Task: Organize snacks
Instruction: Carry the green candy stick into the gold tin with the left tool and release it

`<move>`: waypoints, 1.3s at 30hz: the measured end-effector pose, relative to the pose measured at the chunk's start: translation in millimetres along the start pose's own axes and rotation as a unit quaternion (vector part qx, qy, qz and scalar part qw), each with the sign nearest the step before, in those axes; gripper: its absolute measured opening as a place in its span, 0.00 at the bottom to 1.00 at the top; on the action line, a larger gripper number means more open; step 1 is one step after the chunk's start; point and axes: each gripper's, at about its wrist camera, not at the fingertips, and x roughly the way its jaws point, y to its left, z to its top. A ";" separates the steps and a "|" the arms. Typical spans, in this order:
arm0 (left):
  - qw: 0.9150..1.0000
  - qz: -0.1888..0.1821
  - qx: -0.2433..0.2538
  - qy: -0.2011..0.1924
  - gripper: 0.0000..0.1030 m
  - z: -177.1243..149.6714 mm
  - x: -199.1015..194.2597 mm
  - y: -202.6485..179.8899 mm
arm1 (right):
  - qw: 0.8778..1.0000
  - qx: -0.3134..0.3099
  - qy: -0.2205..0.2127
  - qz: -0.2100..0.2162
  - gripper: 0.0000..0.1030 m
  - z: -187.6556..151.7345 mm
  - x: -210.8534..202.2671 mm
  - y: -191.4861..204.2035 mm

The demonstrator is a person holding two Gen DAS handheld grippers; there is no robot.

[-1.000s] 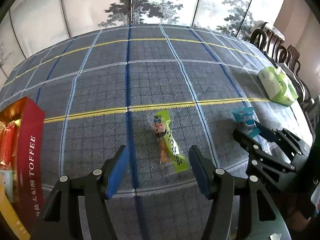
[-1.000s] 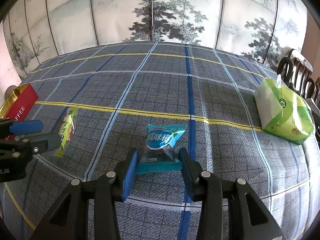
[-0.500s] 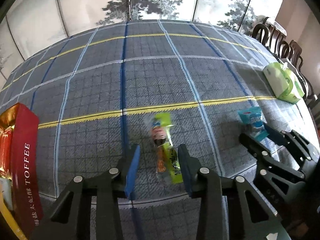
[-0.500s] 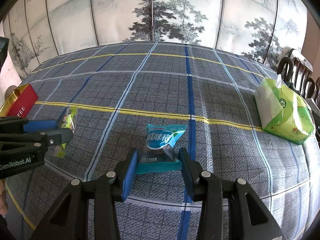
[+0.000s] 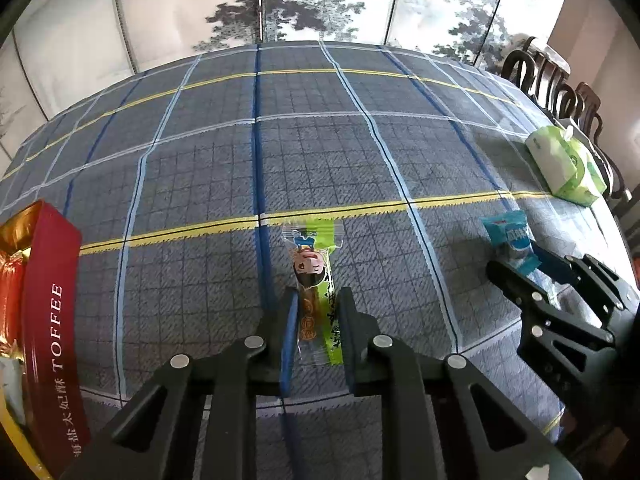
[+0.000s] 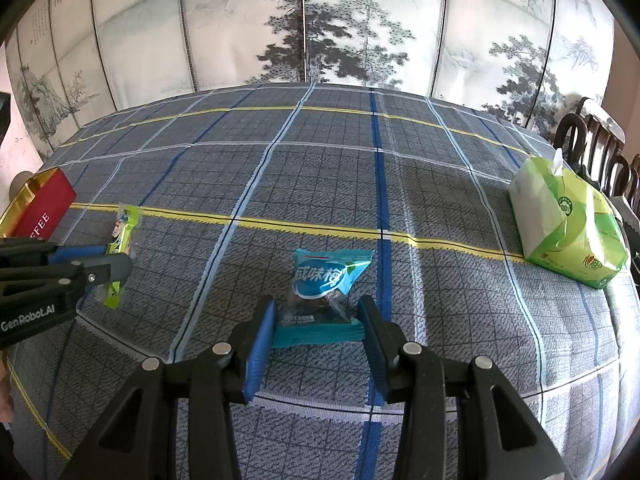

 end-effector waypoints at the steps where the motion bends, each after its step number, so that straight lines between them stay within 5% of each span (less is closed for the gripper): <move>1: 1.000 -0.002 -0.001 0.000 0.15 -1.4 -0.9 1.4 | 1.000 0.000 0.000 0.000 0.42 0.0 0.0 0.0; 17: 1.000 0.000 -0.008 -0.001 0.15 -20.8 -28.7 12.1 | 1.000 0.000 0.000 0.000 0.42 0.0 -0.1 -0.1; 23: 0.999 0.035 0.006 -0.032 0.15 -28.4 -58.3 6.2 | 1.000 0.000 0.000 0.000 0.42 0.0 -0.1 0.1; 39: 0.997 0.059 -0.012 -0.039 0.15 -37.1 -121.2 36.8 | 1.000 0.000 0.000 -0.001 0.42 -0.1 -0.3 0.6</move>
